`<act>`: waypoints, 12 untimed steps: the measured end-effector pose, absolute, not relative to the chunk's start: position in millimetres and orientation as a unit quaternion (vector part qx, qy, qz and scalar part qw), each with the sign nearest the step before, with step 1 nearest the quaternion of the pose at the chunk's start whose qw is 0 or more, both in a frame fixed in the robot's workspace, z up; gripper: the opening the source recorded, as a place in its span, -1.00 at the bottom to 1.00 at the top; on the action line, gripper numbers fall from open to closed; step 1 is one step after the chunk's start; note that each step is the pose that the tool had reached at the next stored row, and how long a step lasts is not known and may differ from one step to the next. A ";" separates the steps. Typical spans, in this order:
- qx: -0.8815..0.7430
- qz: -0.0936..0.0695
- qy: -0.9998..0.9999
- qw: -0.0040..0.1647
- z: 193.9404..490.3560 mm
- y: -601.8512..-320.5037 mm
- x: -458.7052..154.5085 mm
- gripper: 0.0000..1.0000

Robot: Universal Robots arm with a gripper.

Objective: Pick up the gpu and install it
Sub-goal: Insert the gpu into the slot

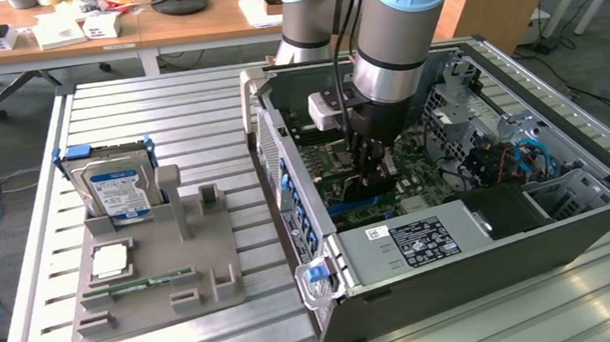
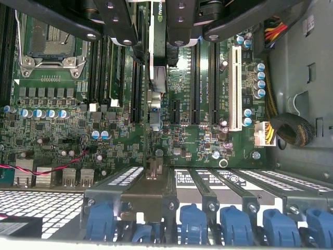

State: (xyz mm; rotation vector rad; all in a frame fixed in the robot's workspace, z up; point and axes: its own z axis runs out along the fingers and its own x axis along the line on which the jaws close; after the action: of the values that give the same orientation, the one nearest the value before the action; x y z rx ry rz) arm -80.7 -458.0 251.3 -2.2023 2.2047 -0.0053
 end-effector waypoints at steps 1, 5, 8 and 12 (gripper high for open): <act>-0.707 -0.002 0.707 0.013 251.3 -458.0 -80.7 -0.47; -0.707 -0.003 0.707 0.014 251.3 -458.0 -80.8 -0.47; -0.707 -0.004 0.707 0.015 251.2 -458.0 -81.0 -0.47; -0.707 -0.004 0.707 0.015 251.3 -458.0 -81.5 -0.47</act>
State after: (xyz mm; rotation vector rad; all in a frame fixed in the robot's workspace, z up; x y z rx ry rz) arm -81.5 -458.0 251.3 -2.1991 2.2010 -0.0129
